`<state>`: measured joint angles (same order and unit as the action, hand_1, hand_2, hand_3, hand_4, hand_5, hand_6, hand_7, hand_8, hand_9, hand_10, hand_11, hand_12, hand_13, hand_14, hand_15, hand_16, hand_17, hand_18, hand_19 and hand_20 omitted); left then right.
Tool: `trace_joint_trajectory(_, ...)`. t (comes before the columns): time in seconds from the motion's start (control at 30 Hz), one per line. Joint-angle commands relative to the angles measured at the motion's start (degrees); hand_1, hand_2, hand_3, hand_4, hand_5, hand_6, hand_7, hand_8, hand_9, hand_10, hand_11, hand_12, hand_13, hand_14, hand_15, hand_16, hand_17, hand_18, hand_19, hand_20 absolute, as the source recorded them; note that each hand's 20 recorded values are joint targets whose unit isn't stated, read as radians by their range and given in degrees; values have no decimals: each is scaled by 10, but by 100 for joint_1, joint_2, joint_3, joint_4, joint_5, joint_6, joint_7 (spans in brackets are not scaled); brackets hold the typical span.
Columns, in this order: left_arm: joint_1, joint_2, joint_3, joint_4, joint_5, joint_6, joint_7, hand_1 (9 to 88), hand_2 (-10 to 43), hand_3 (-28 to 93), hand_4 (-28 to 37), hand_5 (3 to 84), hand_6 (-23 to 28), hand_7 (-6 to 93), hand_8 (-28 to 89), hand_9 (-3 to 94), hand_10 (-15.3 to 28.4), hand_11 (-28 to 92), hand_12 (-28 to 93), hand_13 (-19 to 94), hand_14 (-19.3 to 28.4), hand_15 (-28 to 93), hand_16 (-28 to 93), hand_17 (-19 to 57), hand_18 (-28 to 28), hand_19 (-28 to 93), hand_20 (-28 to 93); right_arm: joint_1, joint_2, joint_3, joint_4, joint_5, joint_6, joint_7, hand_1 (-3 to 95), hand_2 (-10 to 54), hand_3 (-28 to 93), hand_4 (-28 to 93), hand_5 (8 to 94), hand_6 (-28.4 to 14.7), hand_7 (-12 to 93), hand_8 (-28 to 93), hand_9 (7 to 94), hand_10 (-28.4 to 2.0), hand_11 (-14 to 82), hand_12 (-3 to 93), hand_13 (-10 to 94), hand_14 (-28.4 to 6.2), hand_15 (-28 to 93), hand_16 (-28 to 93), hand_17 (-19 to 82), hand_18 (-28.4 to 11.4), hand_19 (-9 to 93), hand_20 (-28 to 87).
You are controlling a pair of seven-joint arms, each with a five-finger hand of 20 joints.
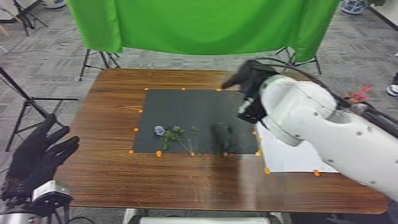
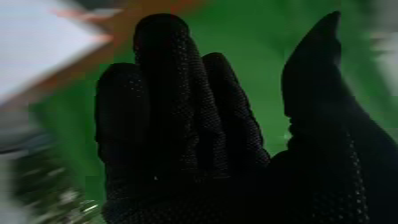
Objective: Arrange flowers
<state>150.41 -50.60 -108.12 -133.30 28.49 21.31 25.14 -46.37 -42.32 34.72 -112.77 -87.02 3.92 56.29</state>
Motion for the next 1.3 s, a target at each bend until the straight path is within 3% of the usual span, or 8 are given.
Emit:
trace_joint_trajectory(0.03,-198,7,209,-3,132,-138,-264,302,73,623,-198,299,67,73,-72,251,180,224,116,198,279,566,-121,-60,284,577,-72,-866,939,717,191,273,-113,461,343,4,757,-216,557,-70,136,-87,672,-201,170,144,722,-133,575,112,495,-160,932,30)
trace_joint_trajectory(0.2,-133,129,303,-8,-4,-38,-125,302,74,623,-197,299,67,74,-72,251,180,224,115,201,280,573,-121,-59,284,578,-72,-1179,1200,1014,143,172,-252,685,343,6,752,-215,574,-65,139,-91,715,-202,170,143,773,-125,554,111,535,-153,932,30)
trace_joint_trajectory(0.23,-54,185,304,-22,-67,7,-6,302,74,623,-197,299,67,74,-72,251,179,224,115,201,280,573,-122,-59,284,578,-72,-1192,1203,1040,183,162,-295,732,343,6,751,-215,574,-65,139,-91,717,-202,169,142,777,-124,552,113,540,-150,932,31)
trace_joint_trajectory(0.3,-122,116,279,-13,5,-37,-108,302,74,623,-197,299,67,73,-72,250,180,223,114,201,280,573,-123,-59,284,579,-72,-1266,1264,1092,231,156,-357,795,342,6,752,-214,570,-64,136,-91,722,-203,170,142,780,-123,550,117,547,-148,932,30)
trace_joint_trajectory(0.5,-60,135,263,-22,-44,1,-30,301,73,624,-197,298,66,74,-72,251,181,224,115,199,280,570,-124,-59,284,579,-73,-1170,1165,990,493,248,-447,927,346,3,747,-213,557,-67,127,-88,728,-203,170,143,788,-120,548,121,557,-146,932,33)
trace_joint_trajectory(0.9,-68,407,373,23,-247,78,247,302,74,624,-196,298,66,75,-72,250,180,223,115,198,279,568,-123,-59,284,580,-75,-690,1075,474,950,424,-684,1180,349,1,745,-211,537,-68,116,-85,732,-203,171,143,795,-118,544,123,565,-143,932,30)
trace_joint_trajectory(1.27,-98,486,428,48,-274,88,324,303,73,623,-197,298,67,75,-73,250,180,224,115,199,279,567,-123,-59,284,580,-75,-530,1125,244,920,153,-584,1123,361,-7,745,-211,516,-51,112,-87,737,-204,170,141,798,-117,539,121,575,-138,932,11)
trace_joint_trajectory(1.3,-141,431,415,55,-218,51,229,302,73,624,-197,298,67,75,-73,250,180,224,115,199,279,567,-123,-59,284,580,-75,-542,1144,250,899,110,-617,1152,361,-8,745,-212,513,-46,112,-87,740,-206,168,139,802,-116,535,119,580,-137,932,2)
